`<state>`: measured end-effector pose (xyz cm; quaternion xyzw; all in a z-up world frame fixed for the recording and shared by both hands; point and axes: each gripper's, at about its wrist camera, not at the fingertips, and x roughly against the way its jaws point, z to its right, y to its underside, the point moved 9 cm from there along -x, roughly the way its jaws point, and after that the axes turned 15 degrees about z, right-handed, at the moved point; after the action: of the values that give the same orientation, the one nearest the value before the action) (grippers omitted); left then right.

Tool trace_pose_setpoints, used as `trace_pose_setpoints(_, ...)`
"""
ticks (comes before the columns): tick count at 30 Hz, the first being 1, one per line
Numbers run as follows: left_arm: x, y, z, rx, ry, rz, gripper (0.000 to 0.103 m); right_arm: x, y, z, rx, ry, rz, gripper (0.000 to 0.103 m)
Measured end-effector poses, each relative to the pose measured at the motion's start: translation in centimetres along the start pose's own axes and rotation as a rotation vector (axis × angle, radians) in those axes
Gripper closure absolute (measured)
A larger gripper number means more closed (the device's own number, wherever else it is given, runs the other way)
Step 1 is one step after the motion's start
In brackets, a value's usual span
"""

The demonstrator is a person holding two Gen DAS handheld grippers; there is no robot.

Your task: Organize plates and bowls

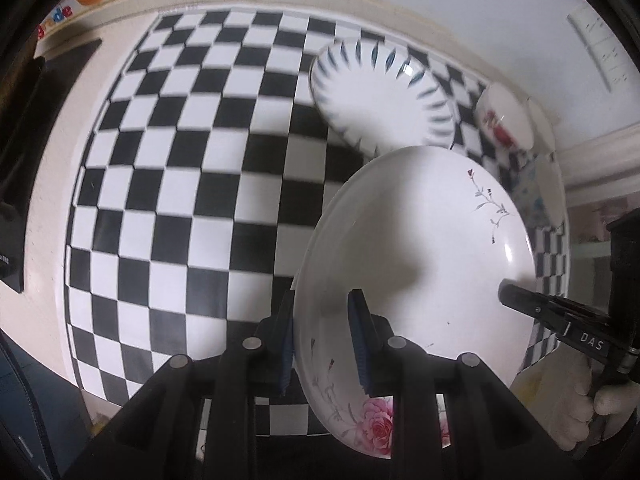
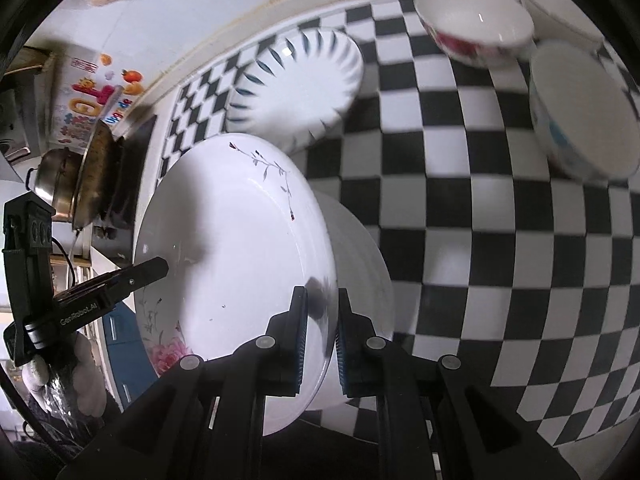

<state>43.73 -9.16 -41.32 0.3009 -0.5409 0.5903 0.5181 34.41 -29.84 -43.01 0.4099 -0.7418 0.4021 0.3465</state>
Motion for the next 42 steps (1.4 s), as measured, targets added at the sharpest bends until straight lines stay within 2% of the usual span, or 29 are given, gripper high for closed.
trace_pose_setpoints(9, -3.0, 3.0, -0.6, -0.035, -0.054, -0.080, 0.080, -3.1, 3.1, 2.0, -0.004, 0.021, -0.062, 0.089)
trace_pose_setpoints(22, -4.1, 2.9, 0.0, -0.100, -0.114, -0.098, 0.080, -4.4, 3.4, 1.9, -0.002, 0.023, -0.085, 0.089)
trace_pose_setpoints(25, -4.7, 3.5, 0.2, -0.118, -0.135, -0.123, 0.080, -4.2, 3.6, 1.9, 0.019, 0.038, -0.084, 0.090)
trace_pose_setpoints(36, -4.8, 3.2, 1.1, -0.129, -0.148, -0.123, 0.080, -4.2, 3.7, 2.5, 0.005, 0.063, -0.100, 0.090)
trace_pose_setpoints(42, -2.6, 1.3, 1.2, -0.111, -0.150, -0.068, 0.080, -3.7, 3.8, 2.8, -0.025, 0.060, -0.143, 0.090)
